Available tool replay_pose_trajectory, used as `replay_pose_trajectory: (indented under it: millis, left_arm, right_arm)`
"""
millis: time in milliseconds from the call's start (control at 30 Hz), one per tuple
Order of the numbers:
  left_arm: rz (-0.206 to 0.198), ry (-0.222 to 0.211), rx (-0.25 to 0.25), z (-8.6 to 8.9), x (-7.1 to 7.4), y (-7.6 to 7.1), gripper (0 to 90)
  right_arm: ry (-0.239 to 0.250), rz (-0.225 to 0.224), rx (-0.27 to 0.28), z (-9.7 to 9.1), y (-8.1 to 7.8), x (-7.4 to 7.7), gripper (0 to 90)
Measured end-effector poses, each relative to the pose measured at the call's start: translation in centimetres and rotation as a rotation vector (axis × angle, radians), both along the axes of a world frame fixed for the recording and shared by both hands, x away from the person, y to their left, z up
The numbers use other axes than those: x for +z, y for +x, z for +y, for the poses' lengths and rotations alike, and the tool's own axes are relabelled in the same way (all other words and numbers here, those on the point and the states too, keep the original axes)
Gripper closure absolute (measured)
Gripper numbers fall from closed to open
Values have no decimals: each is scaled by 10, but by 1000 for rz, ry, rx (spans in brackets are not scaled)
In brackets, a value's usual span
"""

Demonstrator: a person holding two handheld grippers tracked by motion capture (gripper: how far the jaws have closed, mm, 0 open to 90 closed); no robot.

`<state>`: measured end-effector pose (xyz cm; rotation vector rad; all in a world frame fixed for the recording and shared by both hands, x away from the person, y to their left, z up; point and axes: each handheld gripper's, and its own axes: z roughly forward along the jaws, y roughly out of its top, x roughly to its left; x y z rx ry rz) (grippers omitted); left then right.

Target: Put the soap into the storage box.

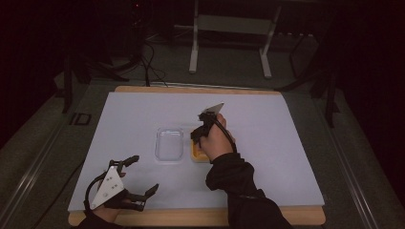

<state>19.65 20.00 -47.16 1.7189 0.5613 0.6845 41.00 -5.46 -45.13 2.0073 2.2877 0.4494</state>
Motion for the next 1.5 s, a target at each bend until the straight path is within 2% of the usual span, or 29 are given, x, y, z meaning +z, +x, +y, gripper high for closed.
replay_pose_trajectory:
  millis: [133,500,700,833,900,967,1000,1033,1067,1133,1267,1333,1367,1500]
  left_arm:
    - [-3,-3,1,1,0,0,6]
    - [-1,-3,-5,0,0,0,6]
    - [-2,-2,-6,0,0,-1,6]
    - [-2,-1,-7,0,0,-1,6]
    - [-2,-2,-7,0,0,-1,6]
    - [-1,-1,-6,0,0,0,6]
    - [-1,0,-7,0,0,0,6]
    - [-1,1,-7,0,0,0,6]
    - [-1,2,-7,0,0,0,6]
    - [0,2,-7,0,0,0,6]
    - [0,4,-6,0,0,0,6]
    - [0,6,-6,0,0,0,6]
    - [0,6,-6,0,0,0,6]
    - [2,8,-5,-1,0,0,6]
  right_arm:
    - [-37,-10,4,4,0,-10,376]
    - [-36,8,-8,2,5,-32,375]
    - [-48,19,18,4,7,-38,370]
    - [-62,23,33,4,9,-36,355]
    - [-57,-2,34,4,9,-32,314]
    - [-52,-11,35,3,9,-29,309]
    - [-39,-10,31,2,9,-25,303]
    - [-30,-34,49,0,8,-15,293]
    - [-11,-34,54,-1,8,-11,289]
    - [-2,-40,65,-3,7,-8,292]
    - [45,-56,137,-11,3,6,293]
    - [81,-53,166,-17,2,10,287]
    - [81,-53,166,-17,2,10,287]
    - [119,-48,255,-31,1,14,252]
